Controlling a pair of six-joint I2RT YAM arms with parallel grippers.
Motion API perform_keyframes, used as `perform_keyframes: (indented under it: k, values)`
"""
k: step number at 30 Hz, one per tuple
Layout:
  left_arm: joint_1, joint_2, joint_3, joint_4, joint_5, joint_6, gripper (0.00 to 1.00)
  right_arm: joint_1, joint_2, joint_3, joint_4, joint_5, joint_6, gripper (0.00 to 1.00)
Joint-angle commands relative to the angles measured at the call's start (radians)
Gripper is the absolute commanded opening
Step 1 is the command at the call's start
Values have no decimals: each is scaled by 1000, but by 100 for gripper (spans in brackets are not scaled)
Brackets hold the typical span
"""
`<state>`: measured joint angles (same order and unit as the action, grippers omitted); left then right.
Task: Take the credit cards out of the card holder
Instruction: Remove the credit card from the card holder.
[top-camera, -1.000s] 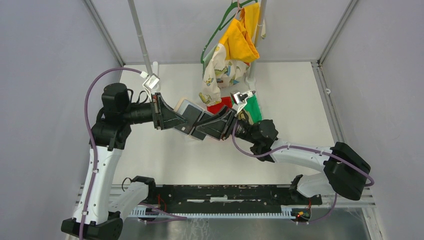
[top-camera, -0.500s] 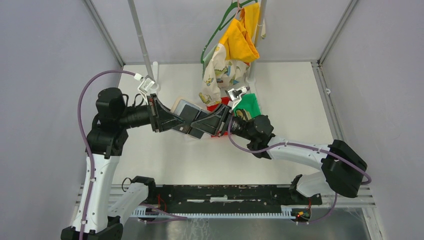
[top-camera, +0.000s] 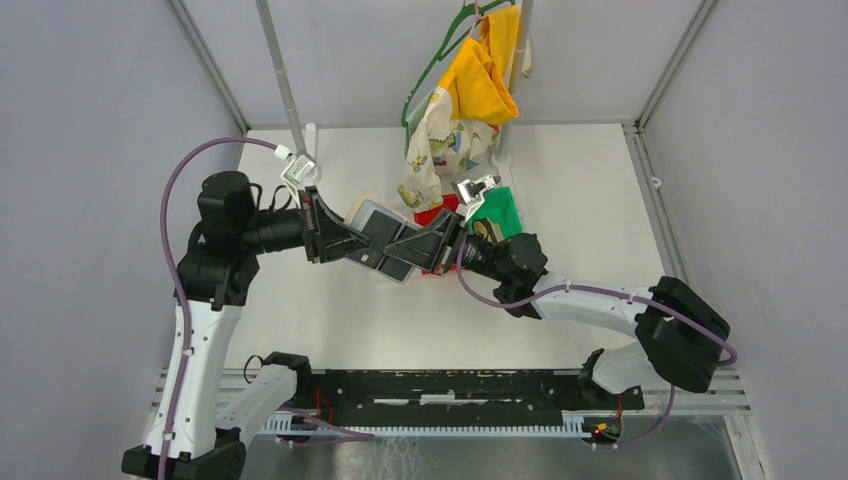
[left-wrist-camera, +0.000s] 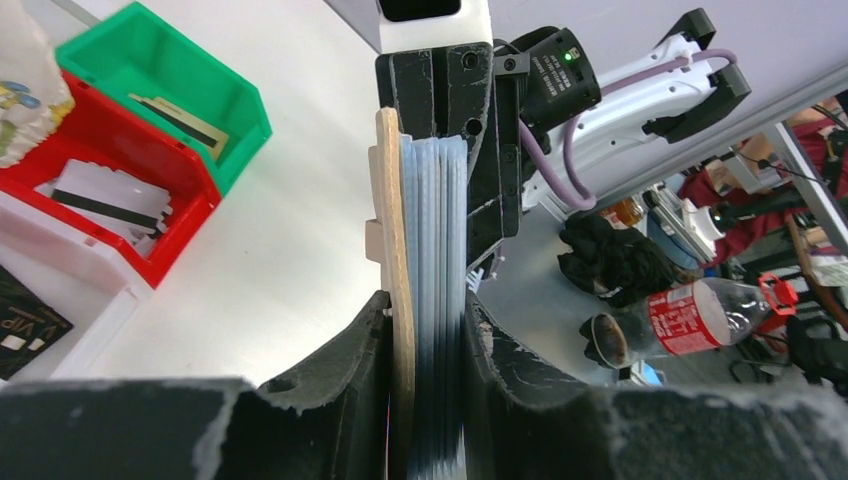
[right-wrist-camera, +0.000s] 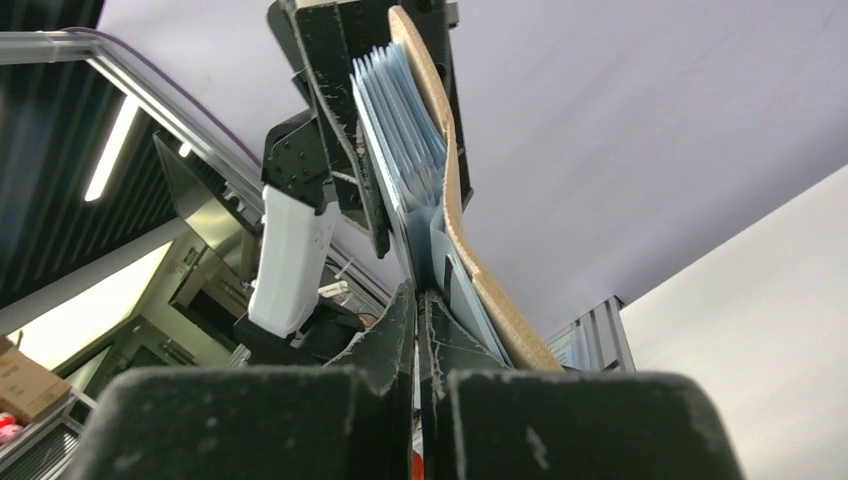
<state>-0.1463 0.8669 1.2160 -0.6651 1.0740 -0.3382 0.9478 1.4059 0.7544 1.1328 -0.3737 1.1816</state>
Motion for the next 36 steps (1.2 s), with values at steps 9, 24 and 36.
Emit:
perform_keyframes:
  k: [9, 24, 36]
  values:
    - [-17, 13, 36, 56, 135, -101, 30, -4, -15, -110, 279, 27, 38, 0]
    - [-16, -7, 5, 76, 123, -115, 31, -2, -11, -32, 154, 8, -9, 32]
    - [-16, -17, -10, 70, 95, -95, 32, 4, 40, 13, 215, -17, 37, 13]
